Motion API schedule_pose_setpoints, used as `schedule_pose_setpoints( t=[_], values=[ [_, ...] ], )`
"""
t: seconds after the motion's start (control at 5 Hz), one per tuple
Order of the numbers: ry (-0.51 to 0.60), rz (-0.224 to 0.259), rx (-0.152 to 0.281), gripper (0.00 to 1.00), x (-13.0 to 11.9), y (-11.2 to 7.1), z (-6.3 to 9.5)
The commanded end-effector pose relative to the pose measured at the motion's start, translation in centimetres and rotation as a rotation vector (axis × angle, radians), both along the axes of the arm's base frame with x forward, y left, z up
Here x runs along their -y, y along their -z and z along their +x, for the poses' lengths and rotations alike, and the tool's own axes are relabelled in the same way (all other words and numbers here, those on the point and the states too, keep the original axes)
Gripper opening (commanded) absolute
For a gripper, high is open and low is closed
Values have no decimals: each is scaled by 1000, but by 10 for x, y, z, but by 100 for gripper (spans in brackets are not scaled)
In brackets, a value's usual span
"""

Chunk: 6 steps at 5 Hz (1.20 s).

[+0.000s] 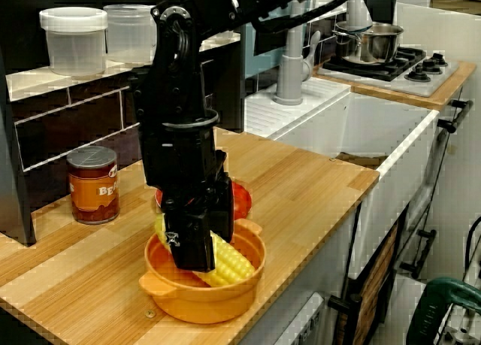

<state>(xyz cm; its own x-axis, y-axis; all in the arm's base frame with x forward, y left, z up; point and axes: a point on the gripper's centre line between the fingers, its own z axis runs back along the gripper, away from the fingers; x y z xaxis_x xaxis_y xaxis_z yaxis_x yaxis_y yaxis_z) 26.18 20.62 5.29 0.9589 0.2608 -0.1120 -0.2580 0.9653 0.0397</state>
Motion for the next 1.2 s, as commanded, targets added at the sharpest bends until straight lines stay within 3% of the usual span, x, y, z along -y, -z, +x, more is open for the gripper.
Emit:
schedule_pose_setpoints(
  t=[0.0, 0.2, 0.4, 0.6, 0.8, 1.0],
  values=[
    [15, 16, 15, 0, -10, -19, 1],
    [60, -17, -36, 0, -7, -39, -2],
    [92, -99, -90, 0, -10, -65, -2],
    [131, -153, -137, 0, -5, -81, 2],
    [147, -253, -177, 0, 4, -90, 10],
    [174, -249, -137, 0, 20, -99, 13]
  ],
)
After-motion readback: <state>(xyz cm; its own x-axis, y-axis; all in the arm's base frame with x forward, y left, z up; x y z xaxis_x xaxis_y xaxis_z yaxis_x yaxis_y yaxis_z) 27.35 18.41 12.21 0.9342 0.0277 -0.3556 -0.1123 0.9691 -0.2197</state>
